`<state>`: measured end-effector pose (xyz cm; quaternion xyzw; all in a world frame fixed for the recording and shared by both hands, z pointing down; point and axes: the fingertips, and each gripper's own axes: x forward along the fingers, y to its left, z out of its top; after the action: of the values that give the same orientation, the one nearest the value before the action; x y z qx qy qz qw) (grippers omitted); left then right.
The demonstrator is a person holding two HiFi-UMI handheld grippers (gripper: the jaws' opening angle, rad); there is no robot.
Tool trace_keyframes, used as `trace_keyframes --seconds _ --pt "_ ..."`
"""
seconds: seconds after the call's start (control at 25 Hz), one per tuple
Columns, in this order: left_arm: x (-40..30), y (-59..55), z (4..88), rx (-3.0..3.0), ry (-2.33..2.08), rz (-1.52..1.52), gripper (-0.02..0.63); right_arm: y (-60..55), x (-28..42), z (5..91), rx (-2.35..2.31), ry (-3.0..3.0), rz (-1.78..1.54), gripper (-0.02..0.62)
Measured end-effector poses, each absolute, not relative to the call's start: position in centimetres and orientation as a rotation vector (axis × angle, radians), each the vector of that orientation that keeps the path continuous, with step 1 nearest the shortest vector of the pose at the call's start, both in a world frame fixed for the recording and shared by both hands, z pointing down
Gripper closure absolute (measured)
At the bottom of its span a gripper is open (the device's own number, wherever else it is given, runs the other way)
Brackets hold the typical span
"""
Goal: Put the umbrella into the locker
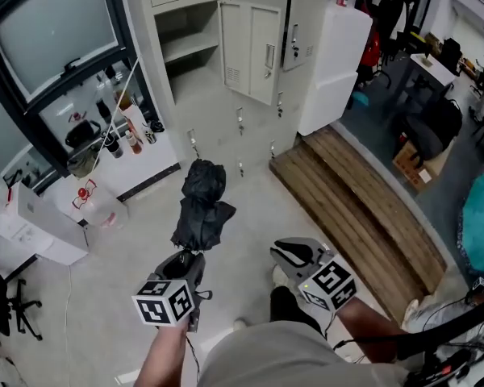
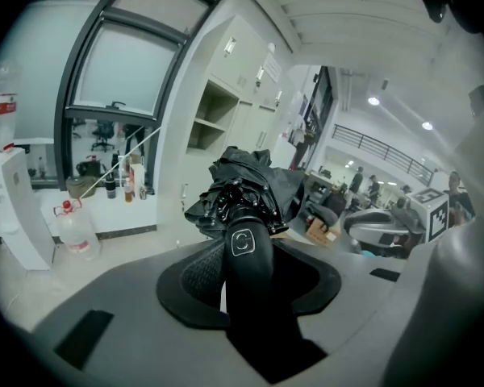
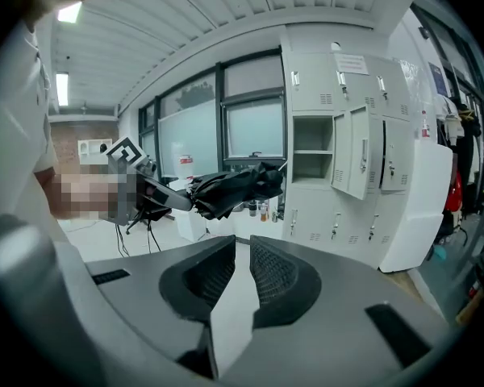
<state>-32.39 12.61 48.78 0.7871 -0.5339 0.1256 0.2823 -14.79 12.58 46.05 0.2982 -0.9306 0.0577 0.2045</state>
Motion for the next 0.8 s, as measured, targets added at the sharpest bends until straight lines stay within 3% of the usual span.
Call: trace_keyframes --seconds 0.8 --pt "-27.5 -18.5 40.5 1.981 -1.704 0.234 0.443 -14.7 -3.6 45.9 0.629 -2.656 0.177 0.577"
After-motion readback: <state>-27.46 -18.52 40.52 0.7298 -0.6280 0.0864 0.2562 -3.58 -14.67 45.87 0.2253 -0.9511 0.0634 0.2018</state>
